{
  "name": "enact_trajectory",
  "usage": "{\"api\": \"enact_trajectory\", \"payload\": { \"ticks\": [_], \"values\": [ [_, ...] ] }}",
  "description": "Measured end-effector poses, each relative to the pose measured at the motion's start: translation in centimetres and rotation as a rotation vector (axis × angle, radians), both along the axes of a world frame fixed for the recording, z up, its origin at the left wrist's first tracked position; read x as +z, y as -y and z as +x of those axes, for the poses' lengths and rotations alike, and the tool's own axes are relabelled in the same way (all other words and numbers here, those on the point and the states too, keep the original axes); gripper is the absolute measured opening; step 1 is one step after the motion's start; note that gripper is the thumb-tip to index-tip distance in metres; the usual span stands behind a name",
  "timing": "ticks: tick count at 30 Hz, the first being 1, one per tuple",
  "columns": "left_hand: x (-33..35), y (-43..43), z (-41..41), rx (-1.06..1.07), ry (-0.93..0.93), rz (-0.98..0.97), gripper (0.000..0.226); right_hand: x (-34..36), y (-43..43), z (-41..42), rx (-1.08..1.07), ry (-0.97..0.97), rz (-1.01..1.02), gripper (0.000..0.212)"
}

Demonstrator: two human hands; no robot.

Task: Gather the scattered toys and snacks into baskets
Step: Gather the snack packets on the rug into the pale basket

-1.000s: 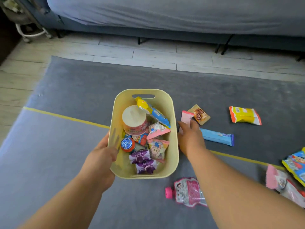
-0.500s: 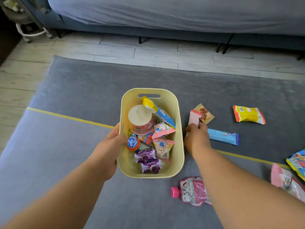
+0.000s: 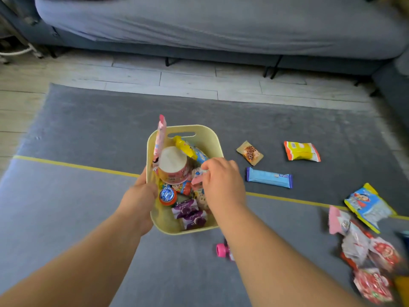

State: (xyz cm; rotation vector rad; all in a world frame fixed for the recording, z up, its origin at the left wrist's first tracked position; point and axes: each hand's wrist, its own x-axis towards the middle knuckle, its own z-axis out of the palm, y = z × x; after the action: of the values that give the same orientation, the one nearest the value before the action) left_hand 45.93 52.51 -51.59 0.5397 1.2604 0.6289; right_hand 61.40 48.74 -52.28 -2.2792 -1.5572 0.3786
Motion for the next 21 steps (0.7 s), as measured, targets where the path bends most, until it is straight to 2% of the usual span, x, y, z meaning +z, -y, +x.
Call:
{"api": "enact_trajectory", "payload": {
  "ticks": [2, 5, 7, 10, 13, 14, 16, 18, 19, 21],
  "values": [
    [-0.1, 0.0, -0.1, 0.008, 0.011, 0.006, 0.062, -0.2, 0.3, 0.3, 0.008, 0.013, 0.031, 0.018],
    [0.1, 0.3, 0.1, 0.002, 0.034, 0.012, 0.067, -0.2, 0.0, 0.0, 0.067, -0.001, 0.069, 0.024],
    [0.5, 0.5, 0.1, 0.002, 0.057, 0.023, 0.068, -0.1, -0.9, -1.0, 0.049, -0.122, 0.086, 0.027],
    [1.3, 1.0, 0.1, -0.015, 0.087, 0.007, 0.069, 1.4, -3.0, -2.4, -0.202, -0.405, 0.092, 0.037],
    [2.3, 1.3, -0.2, -0.034, 0.11, 0.028, 0.072, 3.0, -5.3, -2.3, -0.325, -0.304, 0.209, 0.045],
    [2.6, 1.4, -0.4, -0.047, 0.121, 0.042, 0.073, 3.5, -6.1, -2.1, -0.344, -0.281, 0.174, 0.05],
    [2.9, 1.8, -0.4, -0.088, 0.108, 0.063, 0.076, 4.0, -7.3, -1.4, -0.371, -0.21, -0.035, 0.061],
    [3.1, 2.0, -0.5, -0.082, 0.105, 0.054, 0.076, 4.1, -8.0, -1.3, -0.334, -0.125, -0.179, 0.052],
    [3.1, 2.0, -0.6, -0.067, 0.115, 0.044, 0.075, 4.3, -8.1, -1.4, -0.309, -0.117, -0.17, 0.043],
    [3.1, 1.9, -1.0, -0.028, 0.133, 0.024, 0.074, 5.2, -8.0, -2.0, -0.249, -0.225, -0.042, 0.028]
  ]
}}
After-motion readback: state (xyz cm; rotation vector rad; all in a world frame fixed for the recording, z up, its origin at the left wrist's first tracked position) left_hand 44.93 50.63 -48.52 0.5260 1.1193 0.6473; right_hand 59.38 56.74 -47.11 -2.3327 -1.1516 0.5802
